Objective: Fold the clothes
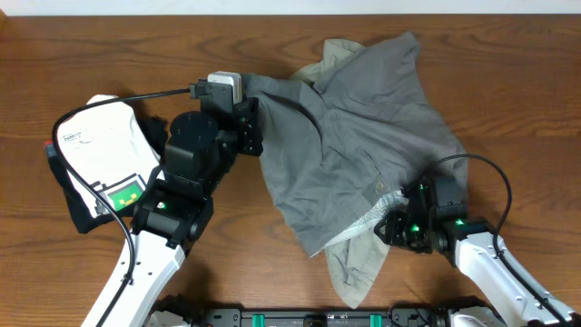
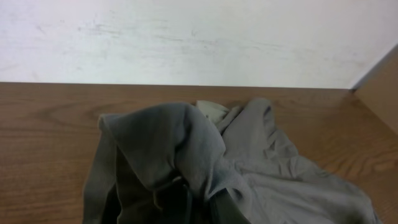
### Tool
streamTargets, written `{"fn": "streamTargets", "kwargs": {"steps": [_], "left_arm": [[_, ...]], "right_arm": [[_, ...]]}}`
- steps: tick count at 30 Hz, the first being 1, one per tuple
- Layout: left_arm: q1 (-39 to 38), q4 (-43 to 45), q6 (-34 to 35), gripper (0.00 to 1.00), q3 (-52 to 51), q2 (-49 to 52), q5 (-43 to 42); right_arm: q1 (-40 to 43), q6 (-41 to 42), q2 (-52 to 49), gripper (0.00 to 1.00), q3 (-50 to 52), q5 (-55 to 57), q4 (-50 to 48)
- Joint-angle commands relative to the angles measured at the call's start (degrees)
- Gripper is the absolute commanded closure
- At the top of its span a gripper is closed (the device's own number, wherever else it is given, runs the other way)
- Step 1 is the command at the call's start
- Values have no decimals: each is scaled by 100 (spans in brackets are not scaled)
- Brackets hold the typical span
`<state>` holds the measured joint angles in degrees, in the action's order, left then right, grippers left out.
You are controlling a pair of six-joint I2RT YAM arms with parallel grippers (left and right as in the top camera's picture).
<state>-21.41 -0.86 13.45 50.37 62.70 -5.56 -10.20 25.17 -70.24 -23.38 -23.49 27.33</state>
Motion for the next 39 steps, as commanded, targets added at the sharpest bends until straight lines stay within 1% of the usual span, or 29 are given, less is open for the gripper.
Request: {"fn": "streamTargets", "kwargs": {"steps": [1,2,3,7,9,11,14,17,19,21,25,27,32,33,34,35,38,39], "left_arm": [[24,20,-79,94,66,-26,70],[24,20,-79,94,66,-26,70],[24,20,-79,94,66,-26,70],[24,15,-79,94,66,-26,70],[24,-2,-79,94,66,-28,70],[24,-20,-81,94,66,-35,70],[24,-52,-195,94,66,-46,72],[24,-216,-321,94,66,-90,140],[24,-452,-339,94,66,-131,382],[35,-693,-339,94,66,-157,577],[149,-1088,-339,94,66,-173,649],[249,-1290,-341,94,66,-173,651],[560,-1574,-337,94,66,-173,669],[603,-1582,-337,94,66,-173,667],[614,-1580,-334,94,66,-173,664],[612,-1580,-337,94,66,-173,664],[610,-1602,-337,94,66,-173,560],[610,-1613,-337,94,66,-173,560]], "right_arm": [[-157,116,-26,84,105,-131,9],[-155,120,-26,92,105,-114,2],[-155,118,-26,99,105,-111,-24],[-136,118,-22,99,90,-101,-234],[-46,116,15,99,-22,142,-212],[168,116,105,99,-315,573,46],[743,37,247,99,-1158,1534,686],[1552,-396,229,99,-2420,2358,1338],[2090,-476,203,99,-3257,2955,1714],[2653,-555,160,99,-4116,3429,2061],[3611,-549,85,99,-5337,3982,2562],[4039,-551,79,99,-5635,4026,2695],[4680,-540,-42,99,-5668,4192,3082],[4723,-470,-107,98,-5663,4179,3161],[4732,-415,-179,92,-5663,4116,3235],[4730,-420,-236,84,-5663,3980,3270],[4725,-424,-396,57,-5663,3510,3381],[4725,-461,-435,52,-5663,3368,3383]]}}
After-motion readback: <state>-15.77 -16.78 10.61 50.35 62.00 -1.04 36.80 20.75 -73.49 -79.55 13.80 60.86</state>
